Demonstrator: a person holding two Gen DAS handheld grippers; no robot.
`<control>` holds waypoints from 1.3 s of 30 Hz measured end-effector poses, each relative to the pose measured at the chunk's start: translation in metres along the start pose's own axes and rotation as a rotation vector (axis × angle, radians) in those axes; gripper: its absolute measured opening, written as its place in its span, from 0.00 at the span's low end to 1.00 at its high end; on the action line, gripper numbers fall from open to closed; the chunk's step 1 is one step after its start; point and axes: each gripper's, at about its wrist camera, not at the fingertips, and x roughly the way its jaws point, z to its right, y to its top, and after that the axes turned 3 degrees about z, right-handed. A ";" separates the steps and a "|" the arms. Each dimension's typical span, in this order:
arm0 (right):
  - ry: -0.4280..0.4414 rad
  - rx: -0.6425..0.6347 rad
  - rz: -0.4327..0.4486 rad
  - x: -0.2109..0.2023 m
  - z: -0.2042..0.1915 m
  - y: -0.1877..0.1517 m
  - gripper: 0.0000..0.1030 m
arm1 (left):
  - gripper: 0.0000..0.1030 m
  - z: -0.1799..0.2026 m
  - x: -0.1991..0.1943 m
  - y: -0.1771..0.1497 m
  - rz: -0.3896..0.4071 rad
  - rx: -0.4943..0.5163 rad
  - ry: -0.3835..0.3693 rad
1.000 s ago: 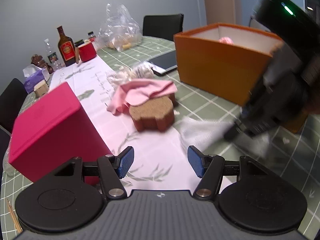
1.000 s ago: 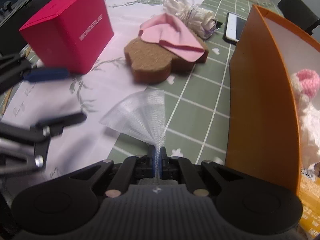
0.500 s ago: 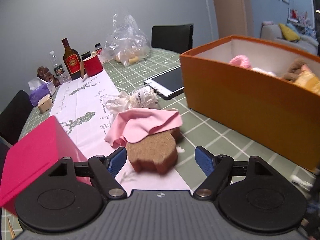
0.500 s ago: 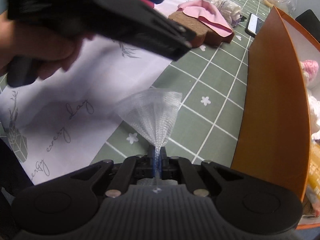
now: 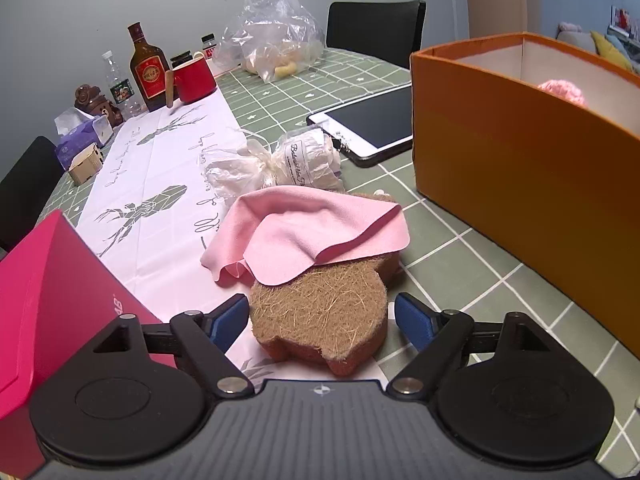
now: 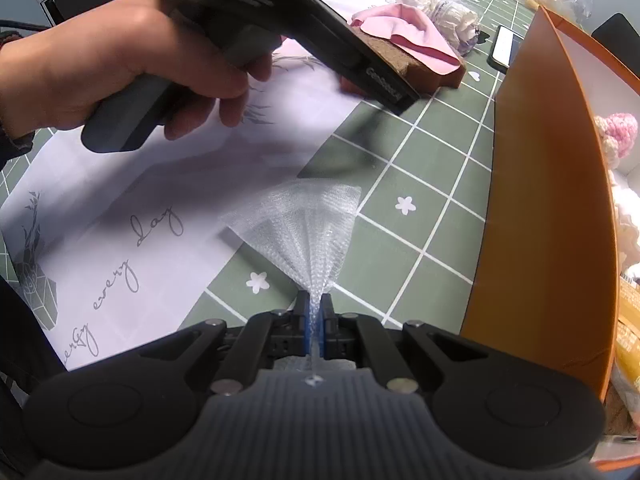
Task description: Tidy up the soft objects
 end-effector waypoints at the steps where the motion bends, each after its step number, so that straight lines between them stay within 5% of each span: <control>1: 0.001 0.002 0.001 0.000 0.000 0.000 0.01 | 0.94 0.001 0.002 0.000 -0.006 0.006 0.004; 16: 0.003 0.006 0.002 0.000 0.003 0.004 0.01 | 0.83 -0.001 -0.013 -0.001 -0.067 -0.016 -0.062; 22: -0.008 0.023 0.021 -0.007 0.004 0.006 0.01 | 0.83 -0.070 -0.041 0.012 -0.101 -0.545 -0.433; 27: -0.017 0.028 0.025 -0.011 0.004 0.005 0.01 | 0.83 -0.103 -0.054 0.012 -0.126 -0.762 -0.574; 32: -0.024 0.050 0.060 -0.021 0.006 0.007 0.01 | 0.83 -0.119 -0.068 0.014 -0.096 -0.869 -0.663; 34: -0.030 0.062 0.083 -0.028 0.008 0.009 0.01 | 0.83 -0.122 -0.076 0.020 -0.064 -0.859 -0.644; 39: -0.030 0.102 0.165 -0.051 0.015 0.017 0.01 | 0.83 -0.108 -0.104 0.049 0.024 -0.642 -0.495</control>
